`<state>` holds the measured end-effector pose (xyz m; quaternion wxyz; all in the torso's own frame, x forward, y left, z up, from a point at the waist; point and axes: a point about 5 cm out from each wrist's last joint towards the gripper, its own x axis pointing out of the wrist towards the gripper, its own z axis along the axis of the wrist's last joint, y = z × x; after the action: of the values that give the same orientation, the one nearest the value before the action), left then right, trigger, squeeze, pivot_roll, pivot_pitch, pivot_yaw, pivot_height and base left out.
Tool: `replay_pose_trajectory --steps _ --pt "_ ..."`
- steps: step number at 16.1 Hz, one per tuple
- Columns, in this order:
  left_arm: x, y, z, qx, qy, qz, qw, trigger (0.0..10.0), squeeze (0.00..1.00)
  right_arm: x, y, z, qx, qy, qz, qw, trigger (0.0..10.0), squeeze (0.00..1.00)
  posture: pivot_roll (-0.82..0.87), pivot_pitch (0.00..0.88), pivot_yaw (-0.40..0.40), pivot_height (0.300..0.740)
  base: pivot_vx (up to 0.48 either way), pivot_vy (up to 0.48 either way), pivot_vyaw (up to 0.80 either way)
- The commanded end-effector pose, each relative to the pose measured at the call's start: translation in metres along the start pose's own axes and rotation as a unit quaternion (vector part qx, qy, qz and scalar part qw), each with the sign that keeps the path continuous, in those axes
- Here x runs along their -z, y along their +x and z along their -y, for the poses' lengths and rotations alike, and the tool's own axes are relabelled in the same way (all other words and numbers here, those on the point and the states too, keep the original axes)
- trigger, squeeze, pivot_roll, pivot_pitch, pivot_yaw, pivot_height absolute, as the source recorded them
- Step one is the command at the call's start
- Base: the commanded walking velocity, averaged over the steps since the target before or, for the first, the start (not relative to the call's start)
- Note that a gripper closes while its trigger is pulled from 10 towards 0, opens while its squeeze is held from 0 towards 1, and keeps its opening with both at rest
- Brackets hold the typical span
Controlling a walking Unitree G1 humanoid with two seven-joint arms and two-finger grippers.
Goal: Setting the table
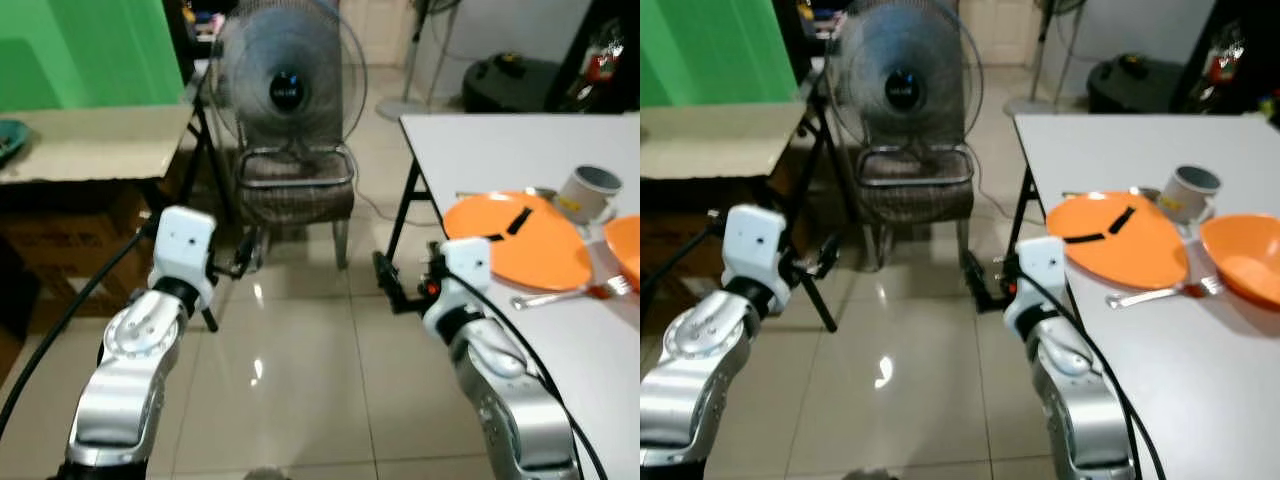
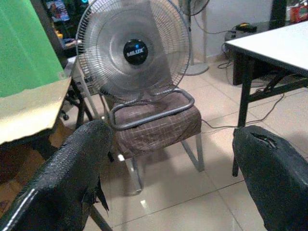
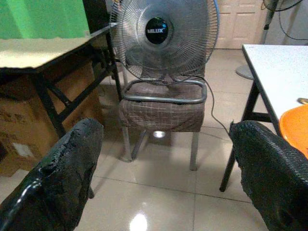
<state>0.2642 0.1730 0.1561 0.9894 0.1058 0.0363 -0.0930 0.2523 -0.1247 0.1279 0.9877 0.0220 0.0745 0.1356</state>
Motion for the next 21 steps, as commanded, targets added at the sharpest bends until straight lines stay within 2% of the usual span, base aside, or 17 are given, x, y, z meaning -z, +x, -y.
replay_pose_trajectory --steps 1,5,7,8,9,10,11,17,19,21 --pt "-0.0041 0.0002 0.0005 0.000 0.002 0.007 1.000 10.0 0.00 0.0002 -0.0019 0.0038 0.007 0.003 -0.006 1.000 10.0 1.00 0.10 0.000 0.003 0.740 0.000 0.300 0.00" --pt "-0.0049 0.0001 0.0002 -0.003 -0.002 0.009 1.000 10.0 0.00 -0.0002 0.0004 0.0051 0.004 0.005 -0.008 1.000 10.0 0.98 0.10 0.000 -0.008 0.740 0.000 0.300 0.00" --pt "-0.0048 -0.0002 0.0019 0.000 -0.004 0.009 1.000 10.0 0.00 -0.0002 0.0001 0.0059 0.001 0.004 -0.010 1.000 10.0 0.87 0.10 0.000 -0.013 0.740 0.000 0.298 0.00" --pt "-0.0046 -0.0003 0.0023 0.000 -0.005 0.010 1.000 10.0 0.00 -0.0009 0.0005 0.0068 0.000 0.003 -0.011 1.000 10.0 0.85 0.10 0.000 -0.015 0.740 0.000 0.300 0.00" --pt "-0.0045 -0.0003 0.0028 0.000 -0.007 0.010 1.000 10.0 0.00 -0.0014 0.0006 0.0075 0.000 0.002 -0.012 1.000 10.0 0.75 0.09 0.000 -0.016 0.740 0.000 0.300 0.00" --pt "-0.0044 -0.0003 0.0036 0.000 -0.007 0.010 1.000 10.0 0.00 -0.0015 0.0004 0.0082 0.000 0.003 -0.013 1.000 10.0 0.24 0.09 0.000 -0.018 0.740 0.000 0.300 0.00" --pt "-0.0039 -0.0005 0.0044 0.001 -0.009 0.010 1.000 10.0 0.00 -0.0012 0.0000 0.0083 -0.001 0.001 -0.015 1.000 10.0 0.00 0.09 0.000 -0.018 0.740 0.000 0.300 0.00" --pt "-0.0037 -0.0012 0.0056 0.005 -0.007 0.009 1.000 10.0 0.00 0.0002 -0.0007 0.0093 0.002 0.009 -0.019 1.000 10.0 0.00 0.09 0.000 -0.016 0.740 0.000 0.303 0.00" --pt "-0.0043 -0.0011 0.0065 0.005 -0.005 0.011 1.000 10.0 0.00 0.0011 0.0021 0.0043 -0.021 0.001 -0.024 0.999 10.0 0.00 0.11 0.000 -0.011 0.740 0.000 0.148 0.00" --pt "-0.0075 0.0003 0.0035 -0.002 -0.004 0.019 1.000 10.0 0.00 0.0000 0.0070 -0.0002 -0.036 -0.003 -0.023 0.999 10.0 0.00 0.11 0.000 -0.008 0.740 0.000 0.000 0.80"
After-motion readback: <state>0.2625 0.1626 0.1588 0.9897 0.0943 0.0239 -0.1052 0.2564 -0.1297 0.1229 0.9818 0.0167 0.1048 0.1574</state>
